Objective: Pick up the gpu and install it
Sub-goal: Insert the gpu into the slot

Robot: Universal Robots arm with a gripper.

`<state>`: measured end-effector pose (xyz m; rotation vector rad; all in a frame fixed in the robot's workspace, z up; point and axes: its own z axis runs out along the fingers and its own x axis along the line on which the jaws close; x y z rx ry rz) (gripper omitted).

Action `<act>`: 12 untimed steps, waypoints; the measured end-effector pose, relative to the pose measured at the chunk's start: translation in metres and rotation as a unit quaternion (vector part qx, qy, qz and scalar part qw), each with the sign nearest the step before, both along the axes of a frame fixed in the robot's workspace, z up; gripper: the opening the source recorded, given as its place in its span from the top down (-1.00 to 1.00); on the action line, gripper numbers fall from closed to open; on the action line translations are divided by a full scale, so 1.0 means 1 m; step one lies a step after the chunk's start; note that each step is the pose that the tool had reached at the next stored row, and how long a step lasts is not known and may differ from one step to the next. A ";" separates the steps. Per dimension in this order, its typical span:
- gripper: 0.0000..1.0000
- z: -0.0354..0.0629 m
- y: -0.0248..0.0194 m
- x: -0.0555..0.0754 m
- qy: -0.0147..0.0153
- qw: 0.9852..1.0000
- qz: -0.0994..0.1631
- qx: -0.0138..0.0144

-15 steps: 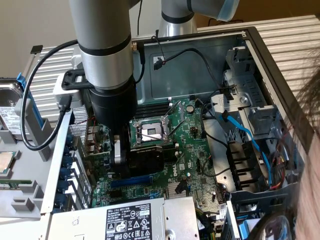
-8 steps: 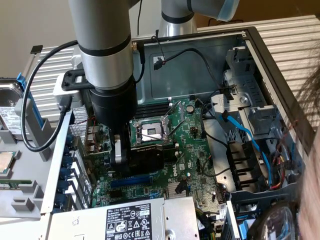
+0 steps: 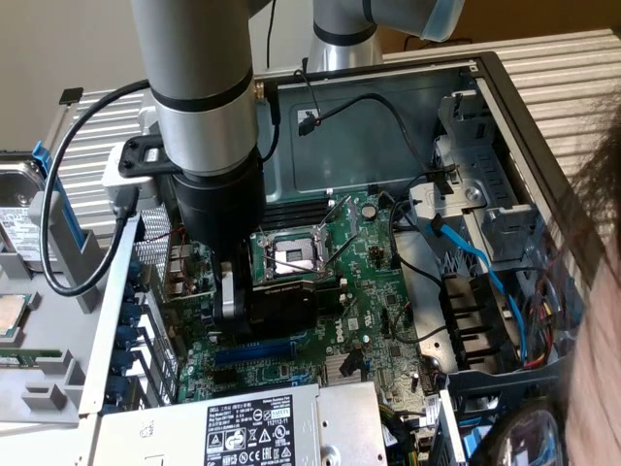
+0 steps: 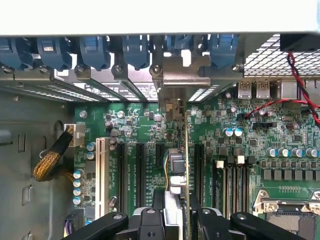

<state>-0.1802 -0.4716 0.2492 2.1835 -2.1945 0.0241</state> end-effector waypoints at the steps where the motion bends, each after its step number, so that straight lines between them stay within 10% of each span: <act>1: 0.43 -0.0006 0.0000 -0.001 -0.001 1.000 0.000 0.000; 12: 0.43 -0.0060 0.0000 -0.010 -0.007 1.000 0.000 0.007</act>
